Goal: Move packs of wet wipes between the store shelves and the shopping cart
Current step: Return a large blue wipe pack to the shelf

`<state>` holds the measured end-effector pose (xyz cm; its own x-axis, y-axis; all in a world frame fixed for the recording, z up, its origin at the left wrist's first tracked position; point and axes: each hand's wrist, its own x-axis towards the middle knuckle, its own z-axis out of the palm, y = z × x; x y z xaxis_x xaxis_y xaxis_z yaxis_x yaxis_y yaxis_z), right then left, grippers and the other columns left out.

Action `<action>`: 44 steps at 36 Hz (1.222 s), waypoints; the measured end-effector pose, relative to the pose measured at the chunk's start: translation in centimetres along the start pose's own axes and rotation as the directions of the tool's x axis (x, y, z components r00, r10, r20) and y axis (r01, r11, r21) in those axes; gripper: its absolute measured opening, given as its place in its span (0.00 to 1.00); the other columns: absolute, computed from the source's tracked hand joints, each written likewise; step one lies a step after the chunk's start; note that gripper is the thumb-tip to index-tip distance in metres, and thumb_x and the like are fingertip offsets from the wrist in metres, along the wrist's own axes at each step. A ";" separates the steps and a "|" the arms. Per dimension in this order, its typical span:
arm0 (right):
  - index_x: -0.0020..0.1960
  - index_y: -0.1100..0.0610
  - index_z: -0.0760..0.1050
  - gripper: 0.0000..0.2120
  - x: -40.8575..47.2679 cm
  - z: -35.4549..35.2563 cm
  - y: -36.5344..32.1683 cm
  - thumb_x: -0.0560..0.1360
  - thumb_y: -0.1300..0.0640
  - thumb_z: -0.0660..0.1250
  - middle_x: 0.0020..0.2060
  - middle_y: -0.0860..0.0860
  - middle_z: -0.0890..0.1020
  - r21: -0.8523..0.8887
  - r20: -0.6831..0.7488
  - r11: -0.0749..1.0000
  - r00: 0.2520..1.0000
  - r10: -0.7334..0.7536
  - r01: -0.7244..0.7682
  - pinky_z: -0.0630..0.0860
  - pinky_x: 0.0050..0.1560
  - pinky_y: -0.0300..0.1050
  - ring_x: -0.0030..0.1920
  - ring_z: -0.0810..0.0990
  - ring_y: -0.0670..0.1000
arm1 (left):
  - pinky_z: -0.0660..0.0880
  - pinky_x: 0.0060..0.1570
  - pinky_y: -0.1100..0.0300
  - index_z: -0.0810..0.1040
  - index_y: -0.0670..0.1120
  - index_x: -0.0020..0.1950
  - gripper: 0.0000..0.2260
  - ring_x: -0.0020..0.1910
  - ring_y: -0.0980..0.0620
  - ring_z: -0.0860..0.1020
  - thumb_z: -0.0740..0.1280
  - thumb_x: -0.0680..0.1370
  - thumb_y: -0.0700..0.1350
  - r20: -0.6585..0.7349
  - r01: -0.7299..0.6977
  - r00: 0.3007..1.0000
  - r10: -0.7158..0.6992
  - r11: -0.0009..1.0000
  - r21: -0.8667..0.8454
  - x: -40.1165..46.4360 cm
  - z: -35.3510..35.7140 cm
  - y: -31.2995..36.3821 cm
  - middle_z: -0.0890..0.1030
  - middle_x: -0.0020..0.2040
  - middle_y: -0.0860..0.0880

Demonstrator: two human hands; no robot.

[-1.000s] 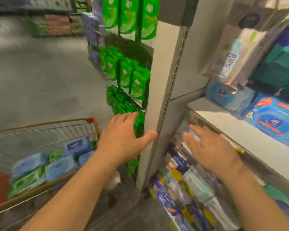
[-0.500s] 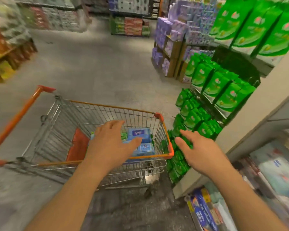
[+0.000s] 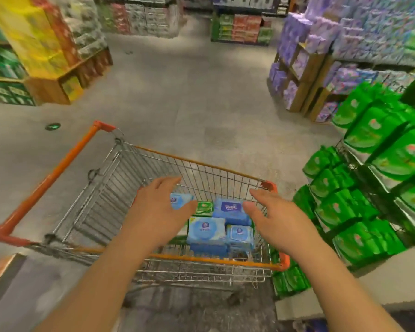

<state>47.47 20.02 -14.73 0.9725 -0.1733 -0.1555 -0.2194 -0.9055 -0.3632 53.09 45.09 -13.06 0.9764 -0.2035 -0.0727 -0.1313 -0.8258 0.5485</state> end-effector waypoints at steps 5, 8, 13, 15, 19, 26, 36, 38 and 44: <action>0.79 0.42 0.62 0.31 4.1 0.1 0.5 0.80 0.31 0.52 0.79 0.44 0.64 0.031 0.059 0.999 0.997 -0.044 0.042 0.60 0.78 0.55 0.79 0.61 0.49 | 0.66 0.67 0.52 0.63 0.59 0.77 0.30 0.72 0.50 0.66 0.66 0.77 0.62 -0.001 0.053 0.999 -0.053 0.999 0.001 2.7 0.4 -0.4 0.65 0.75 0.52; 0.79 0.42 0.62 0.32 6.2 0.4 0.5 0.79 0.31 0.52 0.79 0.43 0.64 0.054 0.084 0.996 0.994 -0.069 0.064 0.60 0.78 0.56 0.79 0.61 0.48 | 0.67 0.66 0.52 0.64 0.58 0.77 0.29 0.70 0.50 0.67 0.66 0.77 0.62 0.000 0.077 0.997 -0.077 0.997 0.003 4.3 0.7 -1.1 0.68 0.72 0.51; 0.79 0.42 0.61 0.31 9.3 1.4 1.0 0.80 0.31 0.52 0.79 0.43 0.64 0.072 0.128 0.996 0.989 -0.069 0.060 0.59 0.79 0.56 0.80 0.59 0.49 | 0.66 0.63 0.56 0.65 0.57 0.77 0.29 0.68 0.52 0.69 0.66 0.78 0.61 0.014 0.117 0.993 -0.117 0.993 0.019 7.1 1.3 -1.8 0.69 0.73 0.51; 0.79 0.42 0.61 0.32 10.4 1.7 1.1 0.79 0.30 0.51 0.79 0.43 0.64 0.074 0.143 0.996 0.988 -0.063 0.053 0.60 0.78 0.56 0.80 0.60 0.49 | 0.66 0.63 0.57 0.65 0.56 0.77 0.28 0.69 0.51 0.69 0.65 0.78 0.60 0.023 0.136 0.990 -0.136 0.991 0.014 8.4 1.7 -2.3 0.69 0.73 0.50; 0.80 0.42 0.61 0.31 12.4 2.6 1.2 0.80 0.32 0.52 0.79 0.43 0.64 0.073 0.173 0.997 0.984 -0.039 0.026 0.60 0.79 0.52 0.80 0.60 0.49 | 0.66 0.64 0.56 0.67 0.56 0.76 0.27 0.70 0.51 0.69 0.65 0.79 0.60 0.061 0.171 0.984 -0.170 0.985 -0.021 10.9 2.7 -3.7 0.70 0.73 0.50; 0.79 0.42 0.64 0.31 15.5 4.8 1.2 0.79 0.30 0.52 0.77 0.43 0.67 0.115 0.218 0.990 0.975 0.053 -0.080 0.63 0.74 0.46 0.75 0.69 0.49 | 0.71 0.62 0.54 0.69 0.56 0.74 0.23 0.66 0.54 0.73 0.65 0.79 0.59 0.210 0.200 0.963 -0.170 0.971 -0.131 14.8 4.9 -6.9 0.75 0.70 0.54; 0.78 0.43 0.66 0.27 19.0 10.5 2.1 0.82 0.36 0.56 0.71 0.49 0.76 0.225 0.325 0.909 0.907 0.269 -0.350 0.72 0.64 0.47 0.67 0.77 0.55 | 0.70 0.63 0.58 0.70 0.56 0.74 0.23 0.67 0.55 0.73 0.66 0.79 0.58 0.466 0.335 0.857 -0.218 0.924 -0.184 19.2 10.1 -10.0 0.73 0.71 0.57; 0.78 0.45 0.66 0.27 19.3 11.9 2.5 0.82 0.37 0.58 0.75 0.49 0.71 0.226 0.359 0.893 0.885 0.296 -0.390 0.70 0.68 0.47 0.72 0.73 0.54 | 0.71 0.64 0.56 0.70 0.55 0.74 0.23 0.67 0.54 0.74 0.66 0.80 0.57 0.503 0.372 0.831 -0.237 0.910 -0.186 19.6 11.3 -10.4 0.73 0.71 0.57; 0.81 0.46 0.59 0.33 20.3 17.1 4.6 0.80 0.39 0.64 0.74 0.52 0.73 0.205 0.408 0.900 0.869 0.279 -0.385 0.70 0.67 0.49 0.72 0.72 0.54 | 0.75 0.62 0.54 0.69 0.54 0.74 0.24 0.64 0.52 0.76 0.66 0.79 0.57 0.600 0.444 0.744 -0.293 0.888 -0.117 20.3 15.9 -12.3 0.73 0.71 0.55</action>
<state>64.89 18.92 -35.30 0.7522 -0.2452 -0.6116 -0.5881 -0.6685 -0.4552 71.80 42.77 -34.54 0.6623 -0.2250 -0.7146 0.3372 -0.7623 0.5525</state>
